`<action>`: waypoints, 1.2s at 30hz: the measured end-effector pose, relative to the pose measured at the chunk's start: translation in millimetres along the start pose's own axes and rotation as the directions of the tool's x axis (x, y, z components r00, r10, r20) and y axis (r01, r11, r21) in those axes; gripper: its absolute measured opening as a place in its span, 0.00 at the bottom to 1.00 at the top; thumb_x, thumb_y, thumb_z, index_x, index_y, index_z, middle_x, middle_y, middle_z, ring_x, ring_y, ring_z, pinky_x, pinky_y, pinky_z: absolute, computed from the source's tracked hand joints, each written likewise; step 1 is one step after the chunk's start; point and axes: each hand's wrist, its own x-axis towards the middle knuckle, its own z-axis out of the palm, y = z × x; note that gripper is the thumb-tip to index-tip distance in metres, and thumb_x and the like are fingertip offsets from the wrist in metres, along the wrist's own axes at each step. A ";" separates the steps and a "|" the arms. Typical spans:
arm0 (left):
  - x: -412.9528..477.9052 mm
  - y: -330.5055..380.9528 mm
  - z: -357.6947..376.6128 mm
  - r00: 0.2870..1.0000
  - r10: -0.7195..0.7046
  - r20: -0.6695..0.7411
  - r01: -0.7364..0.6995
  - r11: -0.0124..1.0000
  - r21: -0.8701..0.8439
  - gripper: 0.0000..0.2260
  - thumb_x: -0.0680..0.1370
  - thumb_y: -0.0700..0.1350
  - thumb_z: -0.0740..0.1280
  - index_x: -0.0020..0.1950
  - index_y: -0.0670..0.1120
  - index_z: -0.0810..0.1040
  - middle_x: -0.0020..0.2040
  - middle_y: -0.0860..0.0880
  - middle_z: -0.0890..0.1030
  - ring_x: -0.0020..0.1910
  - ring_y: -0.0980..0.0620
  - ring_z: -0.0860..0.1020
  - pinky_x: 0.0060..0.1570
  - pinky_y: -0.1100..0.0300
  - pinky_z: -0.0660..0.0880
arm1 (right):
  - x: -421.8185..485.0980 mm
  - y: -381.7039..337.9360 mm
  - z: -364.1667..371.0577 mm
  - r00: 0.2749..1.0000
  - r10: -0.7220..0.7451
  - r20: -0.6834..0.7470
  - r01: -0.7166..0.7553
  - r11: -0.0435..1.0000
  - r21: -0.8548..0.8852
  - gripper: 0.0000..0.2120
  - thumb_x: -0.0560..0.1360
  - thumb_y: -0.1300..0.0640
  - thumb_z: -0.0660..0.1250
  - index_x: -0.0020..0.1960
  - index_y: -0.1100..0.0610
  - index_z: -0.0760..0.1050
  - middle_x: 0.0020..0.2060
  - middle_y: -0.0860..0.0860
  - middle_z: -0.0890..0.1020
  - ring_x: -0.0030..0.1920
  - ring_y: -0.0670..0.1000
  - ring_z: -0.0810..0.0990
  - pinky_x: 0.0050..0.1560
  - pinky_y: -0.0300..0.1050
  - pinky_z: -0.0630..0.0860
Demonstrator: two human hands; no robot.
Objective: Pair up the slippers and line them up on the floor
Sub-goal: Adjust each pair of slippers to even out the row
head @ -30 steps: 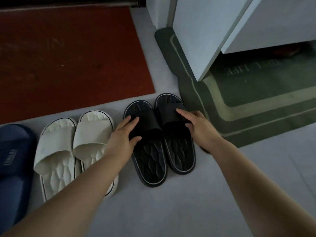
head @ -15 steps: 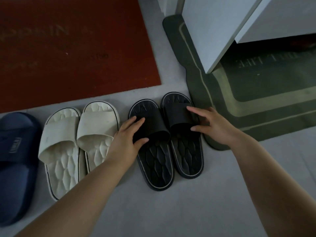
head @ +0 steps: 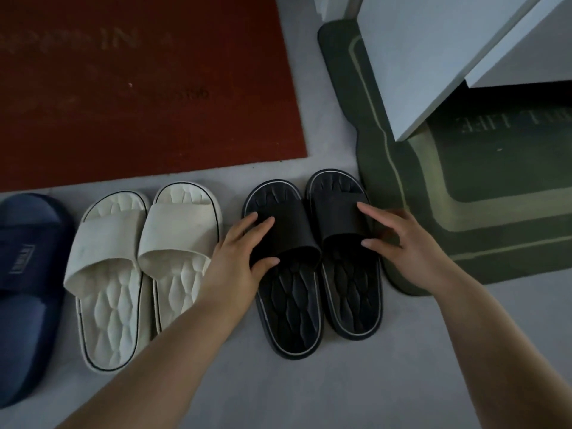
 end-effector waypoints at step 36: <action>-79.5 -127.3 -153.4 0.956 -0.252 0.152 0.242 0.967 0.082 0.33 0.77 0.42 0.64 0.77 0.50 0.50 0.76 0.48 0.60 0.73 0.44 0.64 0.69 0.52 0.66 | -29.4 -195.9 140.9 0.965 -0.021 0.260 0.105 0.944 -0.312 0.35 0.78 0.61 0.59 0.77 0.47 0.43 0.74 0.55 0.58 0.54 0.52 0.78 0.58 0.46 0.73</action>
